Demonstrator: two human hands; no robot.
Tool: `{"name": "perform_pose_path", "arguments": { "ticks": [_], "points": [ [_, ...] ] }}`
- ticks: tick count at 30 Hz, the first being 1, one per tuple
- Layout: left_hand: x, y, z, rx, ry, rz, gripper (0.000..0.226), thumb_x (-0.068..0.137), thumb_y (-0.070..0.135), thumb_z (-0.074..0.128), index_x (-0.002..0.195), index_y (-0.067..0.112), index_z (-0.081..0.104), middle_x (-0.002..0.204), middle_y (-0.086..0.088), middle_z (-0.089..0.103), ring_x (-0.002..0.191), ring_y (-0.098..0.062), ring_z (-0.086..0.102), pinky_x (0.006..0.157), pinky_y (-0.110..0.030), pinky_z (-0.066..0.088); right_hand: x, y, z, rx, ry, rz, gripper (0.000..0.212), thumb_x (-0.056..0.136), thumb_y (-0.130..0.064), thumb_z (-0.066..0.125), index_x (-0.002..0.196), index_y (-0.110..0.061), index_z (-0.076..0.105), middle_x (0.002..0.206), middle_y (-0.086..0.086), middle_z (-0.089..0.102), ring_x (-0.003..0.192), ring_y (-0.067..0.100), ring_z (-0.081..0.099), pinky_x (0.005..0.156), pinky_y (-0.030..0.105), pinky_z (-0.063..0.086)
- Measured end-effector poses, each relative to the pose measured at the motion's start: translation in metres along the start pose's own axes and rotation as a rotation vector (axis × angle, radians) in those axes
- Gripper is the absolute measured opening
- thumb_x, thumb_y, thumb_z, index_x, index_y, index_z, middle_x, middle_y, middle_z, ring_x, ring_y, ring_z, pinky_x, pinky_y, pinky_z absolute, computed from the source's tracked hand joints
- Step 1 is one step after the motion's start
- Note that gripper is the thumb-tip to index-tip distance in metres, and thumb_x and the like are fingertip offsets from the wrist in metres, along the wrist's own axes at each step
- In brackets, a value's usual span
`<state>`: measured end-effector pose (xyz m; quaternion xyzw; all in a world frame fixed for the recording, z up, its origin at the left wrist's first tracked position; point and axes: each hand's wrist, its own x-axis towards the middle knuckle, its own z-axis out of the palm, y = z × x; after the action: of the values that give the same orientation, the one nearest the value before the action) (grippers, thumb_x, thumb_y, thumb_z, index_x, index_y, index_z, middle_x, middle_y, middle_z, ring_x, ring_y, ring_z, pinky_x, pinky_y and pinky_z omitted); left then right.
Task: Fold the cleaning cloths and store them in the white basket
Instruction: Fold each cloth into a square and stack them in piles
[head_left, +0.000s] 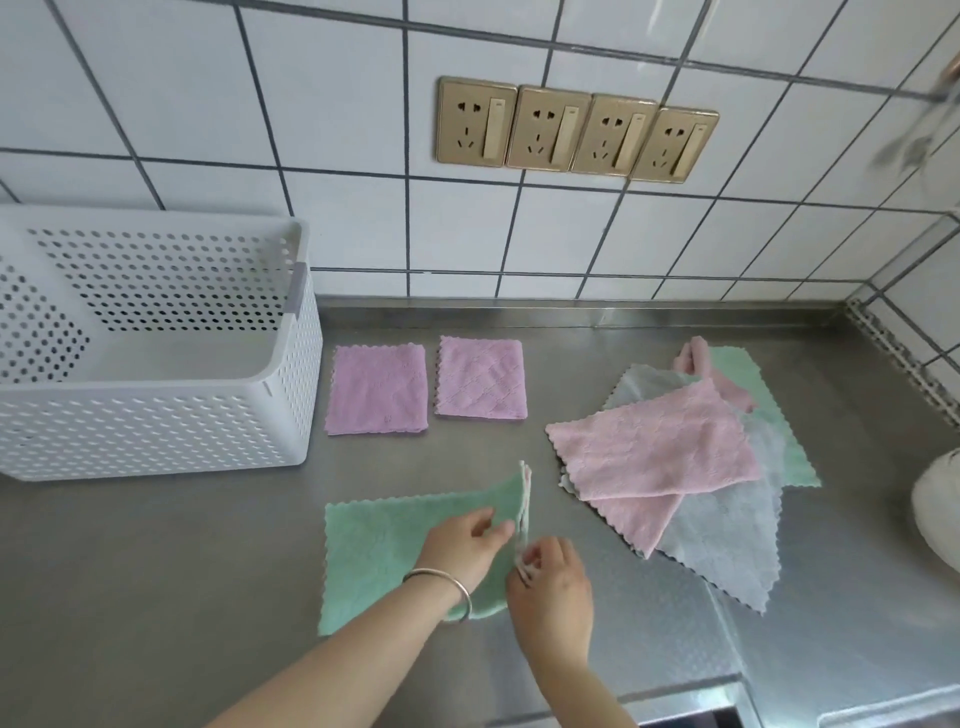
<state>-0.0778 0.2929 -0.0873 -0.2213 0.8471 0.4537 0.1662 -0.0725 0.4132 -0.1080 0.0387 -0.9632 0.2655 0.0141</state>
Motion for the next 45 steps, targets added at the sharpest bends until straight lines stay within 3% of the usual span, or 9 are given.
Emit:
{"name": "perform_pose_path", "arguments": {
  "ticks": [4, 11, 15, 19, 25, 30, 34, 39, 45],
  "points": [
    [-0.01, 0.001, -0.027, -0.194, 0.075, -0.151, 0.041, 0.089, 0.04, 0.051, 0.057, 0.014, 0.05, 0.057, -0.003, 0.048, 0.068, -0.025, 0.047, 0.065, -0.03, 0.035, -0.014, -0.034, 0.011, -0.051, 0.105, -0.485, 0.014, 0.054, -0.018, 0.049, 0.068, -0.02, 0.046, 0.07, -0.004, 0.053, 0.068, 0.018, 0.04, 0.059, 0.026, 0.023],
    [-0.011, -0.065, -0.058, -0.331, 0.212, -0.267, 0.025, 0.095, 0.021, 0.043, 0.077, 0.01, 0.056, 0.074, -0.012, 0.055, 0.072, -0.023, 0.049, 0.067, -0.028, 0.034, -0.037, -0.044, 0.039, -0.134, -0.214, -0.592, 0.083, 0.044, -0.044, 0.064, 0.122, -0.023, 0.048, 0.133, -0.001, 0.05, 0.121, 0.017, 0.042, 0.088, 0.025, 0.049],
    [-0.015, -0.097, -0.064, -0.304, 0.305, -0.288, 0.027, 0.094, 0.02, 0.045, 0.069, 0.013, 0.05, 0.061, -0.017, 0.046, 0.068, -0.035, 0.042, 0.062, -0.032, 0.028, -0.041, -0.035, 0.056, -0.281, -0.346, -0.57, 0.114, 0.042, -0.044, 0.058, 0.147, -0.024, 0.02, 0.156, -0.002, 0.012, 0.146, 0.017, -0.002, 0.109, 0.03, 0.015],
    [-0.018, -0.113, -0.061, -0.202, 0.359, -0.347, 0.023, 0.092, 0.026, 0.048, 0.075, 0.013, 0.056, 0.071, -0.017, 0.061, 0.073, -0.037, 0.051, 0.064, -0.037, 0.036, -0.041, -0.031, 0.065, -0.324, -0.455, -0.569, 0.123, 0.039, -0.051, 0.058, 0.147, -0.025, 0.006, 0.157, -0.002, 0.0, 0.145, 0.017, -0.007, 0.109, 0.031, 0.004],
    [-0.02, -0.125, -0.055, -0.027, 0.473, -0.375, 0.02, 0.091, 0.033, 0.049, 0.079, 0.017, 0.051, 0.096, -0.017, 0.068, 0.09, -0.037, 0.06, 0.064, -0.032, 0.036, -0.039, -0.032, 0.071, -0.343, -0.544, -0.604, 0.096, 0.049, -0.062, 0.044, 0.138, -0.029, 0.036, 0.157, -0.001, -0.003, 0.145, 0.017, -0.007, 0.108, 0.032, 0.005],
    [-0.019, -0.132, -0.055, 0.005, 0.478, -0.381, 0.025, 0.089, 0.039, 0.052, 0.099, 0.017, 0.059, 0.098, -0.011, 0.069, 0.091, -0.034, 0.062, 0.063, -0.03, 0.037, -0.037, -0.023, 0.074, -0.356, -0.568, -0.602, 0.111, 0.054, -0.066, 0.042, 0.148, -0.024, 0.002, 0.157, 0.0, -0.006, 0.145, 0.015, -0.008, 0.108, 0.033, 0.004],
    [-0.021, -0.137, -0.056, 0.032, 0.543, -0.369, 0.026, 0.083, 0.044, 0.059, 0.092, 0.02, 0.058, 0.095, -0.004, 0.066, 0.091, -0.03, 0.059, 0.065, -0.031, 0.04, -0.034, -0.021, 0.076, -0.367, -0.507, -0.598, 0.105, 0.057, -0.069, 0.04, 0.148, -0.028, 0.01, 0.154, -0.005, 0.024, 0.144, 0.015, 0.008, 0.108, 0.031, 0.011],
    [-0.029, -0.139, -0.046, 0.085, 0.68, -0.4, 0.043, 0.071, 0.052, 0.068, 0.094, 0.017, 0.063, 0.108, -0.01, 0.052, 0.103, -0.031, 0.047, 0.083, -0.038, 0.043, -0.02, -0.039, 0.057, -0.181, -0.32, -0.41, 0.044, 0.067, -0.05, 0.043, 0.102, -0.027, 0.057, 0.086, -0.014, 0.064, 0.078, 0.006, 0.063, 0.059, 0.019, 0.051],
    [-0.029, -0.134, -0.042, 0.196, 0.537, -0.409, 0.032, 0.078, 0.054, 0.059, 0.092, 0.025, 0.06, 0.109, 0.001, 0.05, 0.104, -0.022, 0.044, 0.082, -0.031, 0.043, 0.0, -0.048, 0.056, -0.259, -0.544, -0.011, 0.033, 0.09, -0.045, 0.039, 0.11, -0.023, 0.053, 0.111, -0.004, 0.052, 0.108, 0.015, 0.048, 0.09, 0.027, 0.039]
  ]
}}
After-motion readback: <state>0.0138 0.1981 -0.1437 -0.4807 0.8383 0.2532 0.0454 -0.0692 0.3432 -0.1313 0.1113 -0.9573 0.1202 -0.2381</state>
